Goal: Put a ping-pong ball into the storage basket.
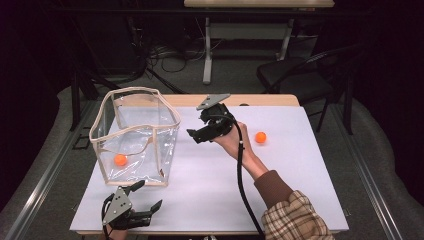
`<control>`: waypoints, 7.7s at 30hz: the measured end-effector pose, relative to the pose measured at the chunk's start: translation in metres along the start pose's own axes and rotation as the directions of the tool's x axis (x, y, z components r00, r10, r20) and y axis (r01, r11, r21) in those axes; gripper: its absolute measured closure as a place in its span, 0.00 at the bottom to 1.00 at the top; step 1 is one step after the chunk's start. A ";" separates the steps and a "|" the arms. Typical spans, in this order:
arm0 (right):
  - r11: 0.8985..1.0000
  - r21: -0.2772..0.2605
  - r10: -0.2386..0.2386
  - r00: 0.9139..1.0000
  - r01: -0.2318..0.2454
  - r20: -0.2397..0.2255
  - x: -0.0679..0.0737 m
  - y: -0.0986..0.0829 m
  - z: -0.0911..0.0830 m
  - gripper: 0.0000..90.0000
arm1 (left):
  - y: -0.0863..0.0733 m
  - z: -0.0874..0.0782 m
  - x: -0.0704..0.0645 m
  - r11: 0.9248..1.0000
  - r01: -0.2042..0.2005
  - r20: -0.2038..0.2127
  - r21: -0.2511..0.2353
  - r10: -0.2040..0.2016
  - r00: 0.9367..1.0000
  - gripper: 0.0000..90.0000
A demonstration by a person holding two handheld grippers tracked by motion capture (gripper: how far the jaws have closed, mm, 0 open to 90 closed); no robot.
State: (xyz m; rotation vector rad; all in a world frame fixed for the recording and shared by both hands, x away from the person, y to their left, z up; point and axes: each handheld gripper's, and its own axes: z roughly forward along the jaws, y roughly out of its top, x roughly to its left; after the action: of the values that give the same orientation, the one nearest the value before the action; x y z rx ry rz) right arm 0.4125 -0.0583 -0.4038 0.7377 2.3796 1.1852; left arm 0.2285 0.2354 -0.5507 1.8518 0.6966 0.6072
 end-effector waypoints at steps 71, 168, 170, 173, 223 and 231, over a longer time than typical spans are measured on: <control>0.975 0.100 0.175 0.962 -0.199 0.210 -0.046 -0.164 -0.047 0.01 | 0.001 0.003 -0.001 1.000 -0.010 0.004 0.010 0.010 1.000 0.18; 0.896 0.164 0.326 0.862 -0.413 0.389 -0.131 -0.187 0.002 0.56 | 0.000 0.002 0.000 1.000 -0.008 0.006 0.009 0.008 1.000 0.18; 0.896 0.160 0.329 0.862 -0.414 0.386 -0.130 -0.186 0.000 0.56 | 0.001 0.002 0.000 1.000 -0.009 0.007 0.008 0.009 1.000 0.18; 0.898 0.160 0.327 0.864 -0.411 0.382 -0.128 -0.185 -0.003 0.56 | 0.001 0.002 -0.001 1.000 -0.009 0.005 0.008 0.009 1.000 0.18; 0.940 0.159 0.260 0.936 -0.301 0.236 -0.080 -0.147 -0.006 0.56 | 0.000 0.002 0.000 1.000 -0.008 0.004 0.011 0.008 1.000 0.18; 0.947 0.157 0.242 0.945 -0.280 0.222 -0.073 -0.142 -0.003 0.56 | 0.000 0.002 0.000 1.000 -0.009 0.004 0.010 0.009 1.000 0.18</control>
State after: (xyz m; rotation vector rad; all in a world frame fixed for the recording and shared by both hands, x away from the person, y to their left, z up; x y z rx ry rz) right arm 0.4282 -0.1762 -0.5100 1.2089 2.2940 0.9377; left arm 0.2299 0.2334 -0.5512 1.8662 0.6903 0.6061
